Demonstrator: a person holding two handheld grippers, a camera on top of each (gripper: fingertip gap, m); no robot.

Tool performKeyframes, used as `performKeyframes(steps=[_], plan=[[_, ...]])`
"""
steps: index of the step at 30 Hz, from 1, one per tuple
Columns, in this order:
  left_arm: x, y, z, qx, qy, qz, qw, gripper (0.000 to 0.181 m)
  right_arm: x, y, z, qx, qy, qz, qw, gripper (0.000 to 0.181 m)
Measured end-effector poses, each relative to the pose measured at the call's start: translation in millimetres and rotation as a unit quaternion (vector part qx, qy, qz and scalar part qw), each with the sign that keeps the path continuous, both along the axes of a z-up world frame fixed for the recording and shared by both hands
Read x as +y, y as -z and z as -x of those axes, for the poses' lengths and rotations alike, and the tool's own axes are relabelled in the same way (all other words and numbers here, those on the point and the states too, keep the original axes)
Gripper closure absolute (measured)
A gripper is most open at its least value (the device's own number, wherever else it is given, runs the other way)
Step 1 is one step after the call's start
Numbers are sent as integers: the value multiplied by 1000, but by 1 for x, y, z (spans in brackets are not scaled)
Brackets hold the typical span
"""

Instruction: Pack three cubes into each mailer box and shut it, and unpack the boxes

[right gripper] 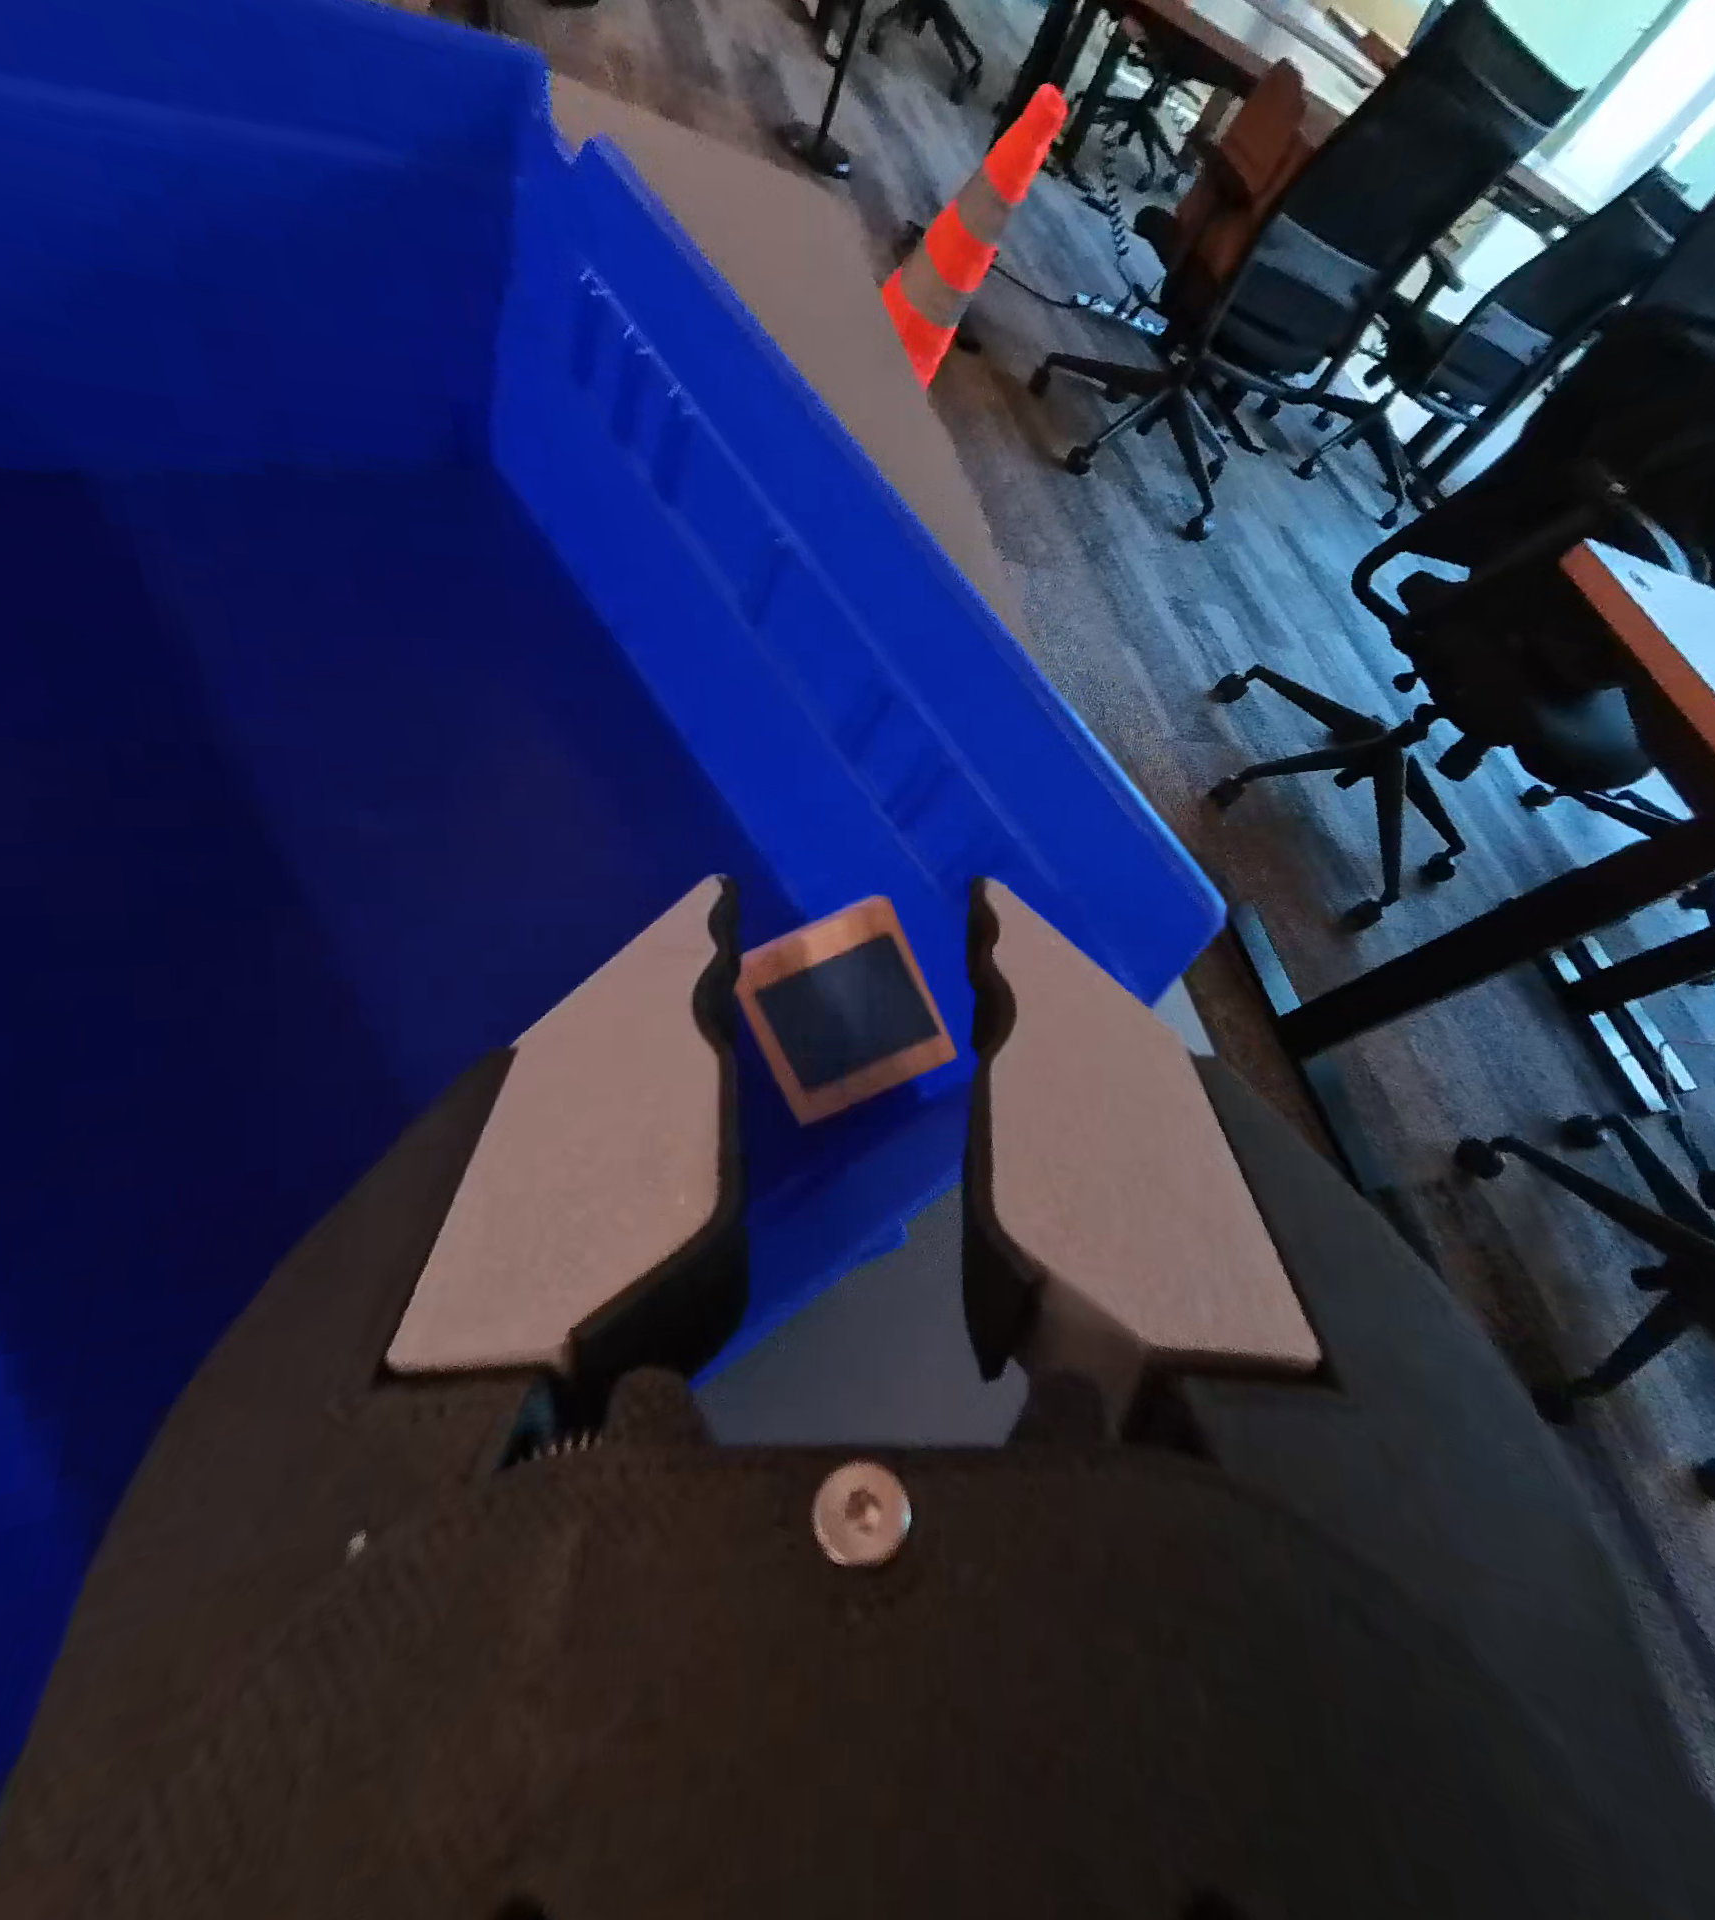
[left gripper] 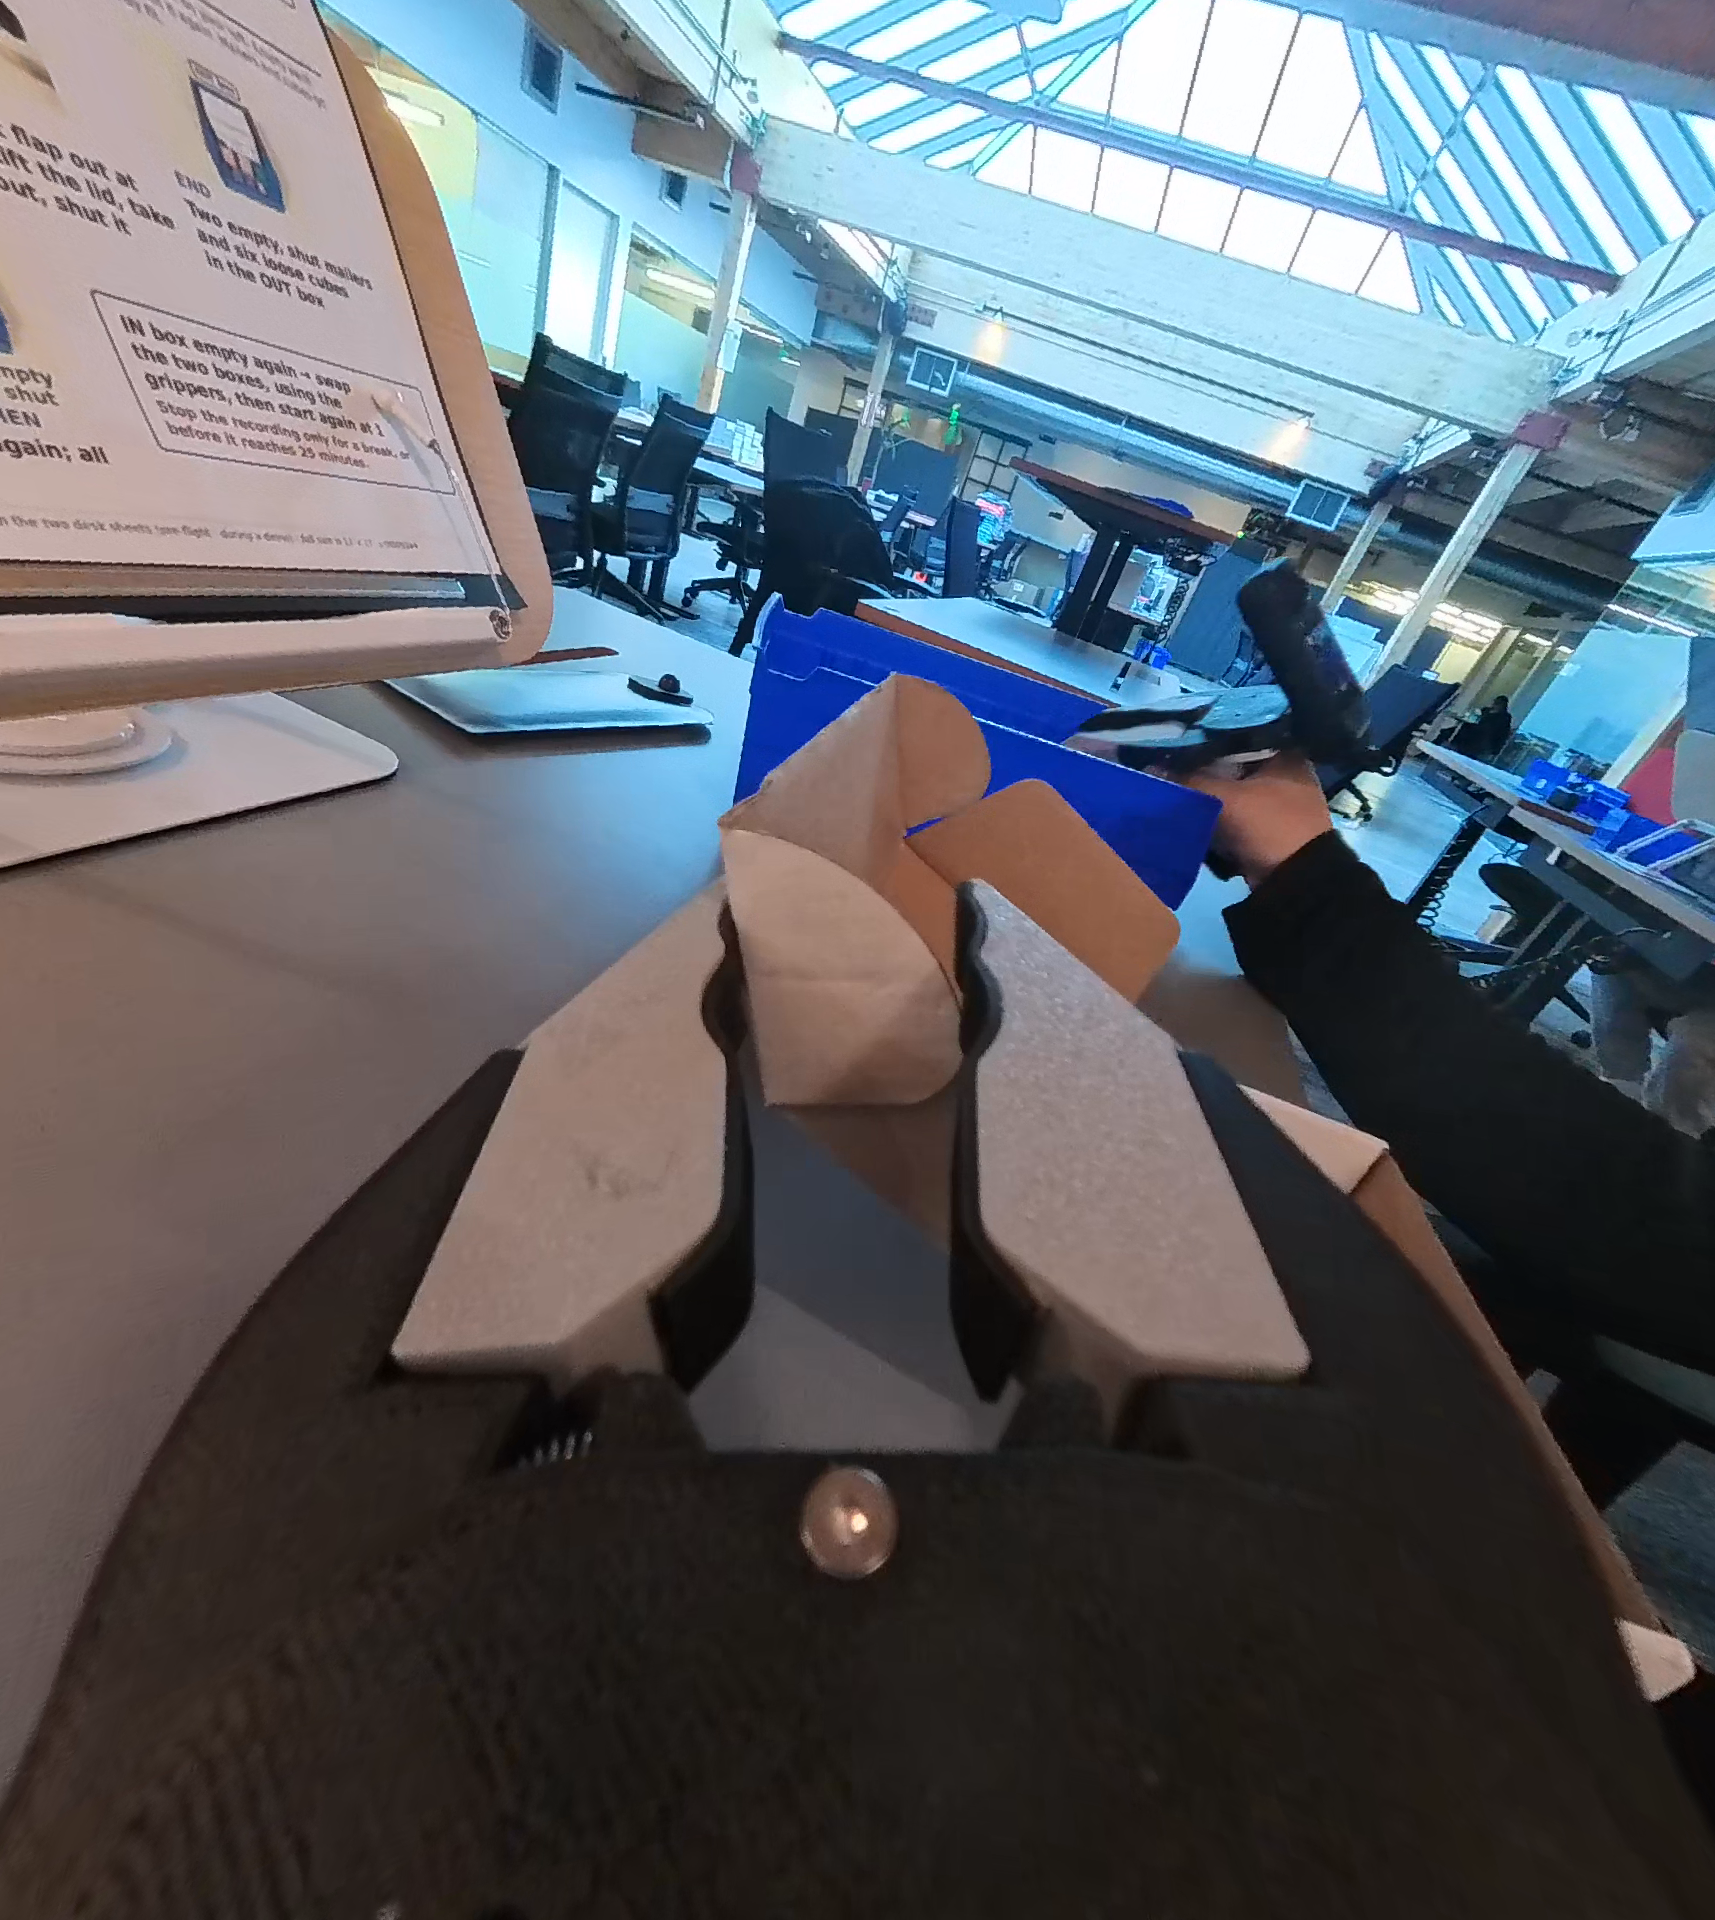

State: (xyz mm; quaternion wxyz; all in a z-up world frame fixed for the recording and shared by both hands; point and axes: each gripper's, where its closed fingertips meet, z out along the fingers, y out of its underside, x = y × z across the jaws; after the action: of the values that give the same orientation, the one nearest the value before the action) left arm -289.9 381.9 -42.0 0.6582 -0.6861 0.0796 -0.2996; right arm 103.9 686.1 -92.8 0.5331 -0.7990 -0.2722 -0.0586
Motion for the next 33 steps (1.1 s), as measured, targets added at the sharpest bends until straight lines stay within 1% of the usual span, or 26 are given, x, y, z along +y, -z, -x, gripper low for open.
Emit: performKeyframes(steps=[4,7,9,11,14,16,18,19,21,22,23,24,26,28,29,30,33], plan=[[0,0,0,1,0,-1,1000,144,-5,-10,8,48,-21,-6,999,146],[0,0,0,0,0,0,1000,143,-7,-16,11,67,-28,-12,997,158],[0,0,0,0,0,0,1000,143,-8,-17,16,82,-38,-9,996,158],[0,0,1,-1,0,1,1000,144,-13,-23,24,115,-58,-2,992,153],[0,0,1,-1,0,0,1000,144,-30,-51,43,191,-117,-6,975,148],[0,0,1,-1,0,0,1000,143,-50,-78,59,239,-175,-15,955,145],[0,0,1,-1,0,0,1000,143,-77,-110,74,278,-239,-33,930,143],[0,0,1,-1,0,0,1000,144,-95,-127,84,292,-282,-44,913,148],[0,0,1,-1,0,-1,1000,144,-143,-155,109,293,-390,-62,871,154],[0,0,1,-2,1,-1,1000,144,-170,-162,122,278,-443,-61,850,160],[0,0,1,-2,1,-1,1000,144,-198,-164,136,255,-495,-52,829,162],[0,0,1,-2,1,-1,1000,144,-227,-160,151,227,-545,-35,807,158],[0,1,1,-4,1,0,1000,144,-283,-139,181,157,-634,9,757,154],[0,1,1,-6,1,0,1000,144,-330,-103,206,62,-696,46,713,156],[0,1,2,-6,1,1,1000,144,-346,-82,218,7,-711,58,701,161],[0,1,2,-5,-1,0,1000,144,-355,-62,229,-47,-712,64,698,165],[-1,0,3,1,-5,-3,1000,144,-359,-9,253,-184,-669,78,715,156]])
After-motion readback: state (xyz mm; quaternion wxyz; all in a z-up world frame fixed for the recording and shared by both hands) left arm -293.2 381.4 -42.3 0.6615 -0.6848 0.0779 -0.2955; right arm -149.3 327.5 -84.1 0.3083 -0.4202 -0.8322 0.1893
